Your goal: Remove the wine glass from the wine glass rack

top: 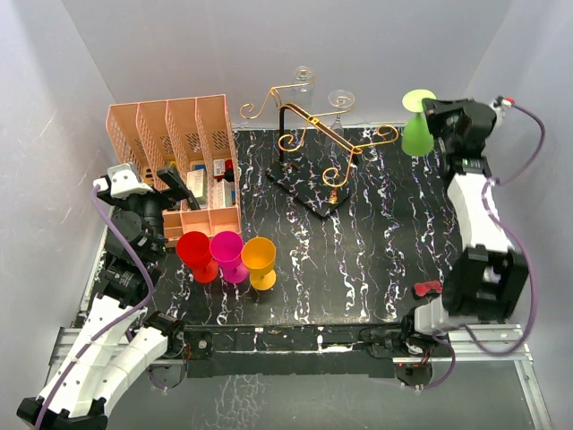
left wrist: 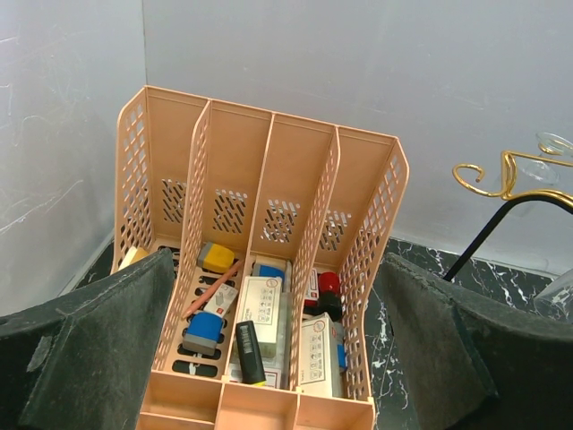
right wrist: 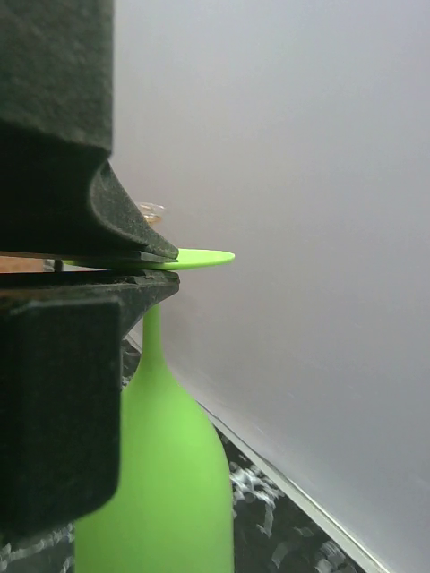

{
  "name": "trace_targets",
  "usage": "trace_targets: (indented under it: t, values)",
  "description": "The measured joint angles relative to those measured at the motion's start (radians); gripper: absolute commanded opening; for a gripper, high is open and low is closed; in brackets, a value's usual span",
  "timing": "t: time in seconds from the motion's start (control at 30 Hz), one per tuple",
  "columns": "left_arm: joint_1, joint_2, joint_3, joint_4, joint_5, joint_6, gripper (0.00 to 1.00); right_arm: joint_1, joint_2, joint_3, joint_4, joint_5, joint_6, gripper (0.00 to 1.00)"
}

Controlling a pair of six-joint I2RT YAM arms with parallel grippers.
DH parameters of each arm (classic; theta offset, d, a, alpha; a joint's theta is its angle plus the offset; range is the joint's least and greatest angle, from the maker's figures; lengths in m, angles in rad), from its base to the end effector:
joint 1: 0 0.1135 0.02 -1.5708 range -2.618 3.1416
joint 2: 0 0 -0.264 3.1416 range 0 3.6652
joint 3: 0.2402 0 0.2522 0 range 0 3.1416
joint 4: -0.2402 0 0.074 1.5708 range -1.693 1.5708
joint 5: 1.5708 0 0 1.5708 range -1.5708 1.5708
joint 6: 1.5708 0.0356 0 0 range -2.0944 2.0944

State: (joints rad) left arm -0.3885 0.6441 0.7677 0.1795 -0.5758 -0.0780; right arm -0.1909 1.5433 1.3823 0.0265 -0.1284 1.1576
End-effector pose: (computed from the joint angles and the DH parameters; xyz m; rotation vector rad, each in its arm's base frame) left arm 0.1403 -0.0365 0.3928 -0.2975 1.2838 -0.0322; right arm 0.3666 -0.0662 0.3827 1.0286 1.4464 0.8205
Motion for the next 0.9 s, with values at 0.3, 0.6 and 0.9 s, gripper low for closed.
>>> trace_targets:
  t: [0.3, 0.6, 0.9]
  values:
    - [-0.011, 0.002, 0.000, 0.000, 0.000, -0.001, 0.97, -0.002, -0.535, -0.455, 0.264, 0.256, -0.113, 0.09]
    - [-0.029, 0.039, 0.000, 0.000, -0.008, 0.000, 0.97, -0.002, -0.772, -0.528, 0.262, 0.106, -0.080, 0.12]
    - [-0.038, 0.183, 0.159, -0.179, 0.022, -0.080, 0.97, 0.060, -0.828, -0.441, 0.200, -0.001, -0.221, 0.12]
